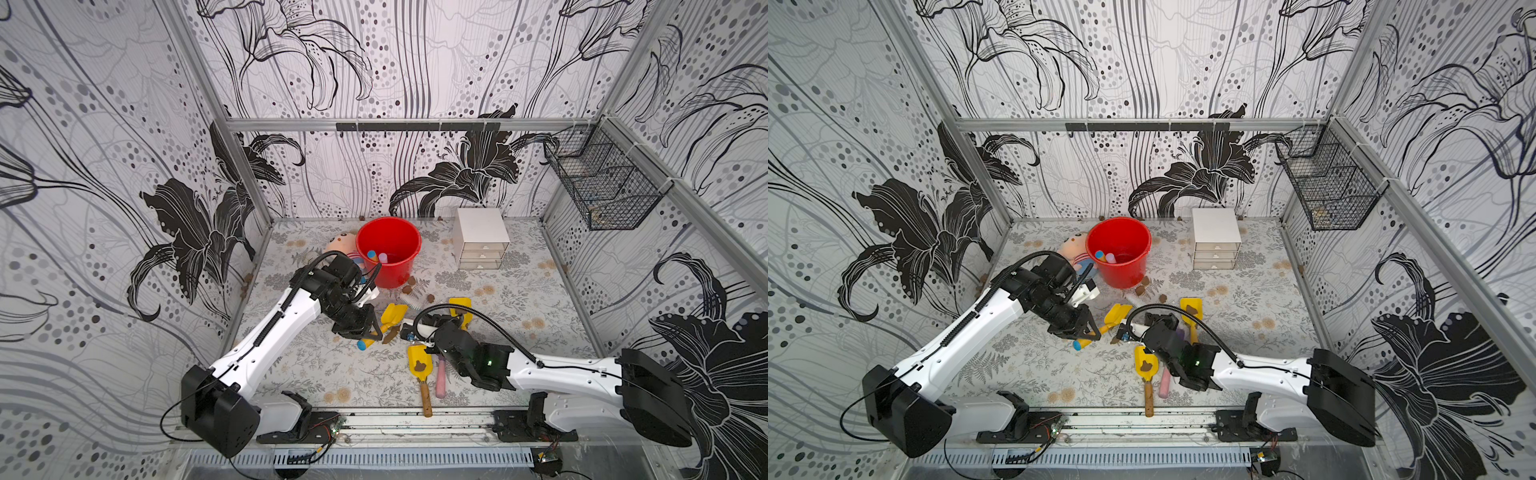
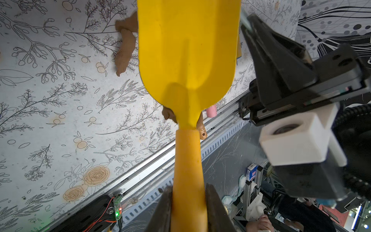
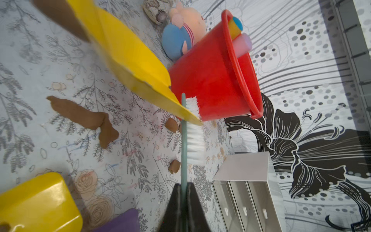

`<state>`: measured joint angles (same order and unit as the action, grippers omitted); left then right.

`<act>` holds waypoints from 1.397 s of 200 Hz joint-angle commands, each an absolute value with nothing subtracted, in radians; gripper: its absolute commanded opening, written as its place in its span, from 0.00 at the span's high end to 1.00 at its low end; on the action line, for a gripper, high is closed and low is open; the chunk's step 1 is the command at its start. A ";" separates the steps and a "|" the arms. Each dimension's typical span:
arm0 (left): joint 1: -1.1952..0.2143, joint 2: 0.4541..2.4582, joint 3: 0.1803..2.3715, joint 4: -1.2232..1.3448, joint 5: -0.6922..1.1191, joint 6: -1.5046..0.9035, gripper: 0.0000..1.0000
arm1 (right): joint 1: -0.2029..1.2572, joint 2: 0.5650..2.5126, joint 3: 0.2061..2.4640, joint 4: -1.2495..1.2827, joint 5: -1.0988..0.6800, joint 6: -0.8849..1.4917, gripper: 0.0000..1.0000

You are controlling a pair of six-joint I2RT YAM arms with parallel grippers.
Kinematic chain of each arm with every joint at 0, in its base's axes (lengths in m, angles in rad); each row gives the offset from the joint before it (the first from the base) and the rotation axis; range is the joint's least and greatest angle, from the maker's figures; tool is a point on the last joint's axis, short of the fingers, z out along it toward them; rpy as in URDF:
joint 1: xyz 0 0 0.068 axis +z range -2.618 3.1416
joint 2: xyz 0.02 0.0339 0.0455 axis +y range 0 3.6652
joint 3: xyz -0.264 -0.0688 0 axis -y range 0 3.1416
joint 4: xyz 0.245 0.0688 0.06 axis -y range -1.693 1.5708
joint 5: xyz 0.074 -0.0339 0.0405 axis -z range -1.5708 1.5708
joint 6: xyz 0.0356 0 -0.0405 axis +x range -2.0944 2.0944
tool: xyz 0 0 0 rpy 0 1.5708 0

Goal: Brush the soil off the hand trowel and place it into the bucket
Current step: Brush off the soil from the hand trowel.

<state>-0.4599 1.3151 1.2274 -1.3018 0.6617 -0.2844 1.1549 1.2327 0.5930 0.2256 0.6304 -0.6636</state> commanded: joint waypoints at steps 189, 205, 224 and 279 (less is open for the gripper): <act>-0.449 1.318 1.234 -1.268 0.723 -0.299 1.00 | 1.172 1.101 0.575 0.158 0.707 -0.603 1.00; -0.442 1.305 1.247 -1.266 0.693 -0.306 1.00 | 1.172 1.089 0.591 0.051 0.665 -0.566 1.00; -0.436 1.297 1.252 -1.252 0.679 -0.313 1.00 | 1.185 1.078 0.611 -0.074 0.567 -0.544 1.00; -0.447 1.317 1.253 -1.276 0.578 -0.294 1.00 | 1.282 1.090 0.694 -0.171 0.430 -0.575 1.00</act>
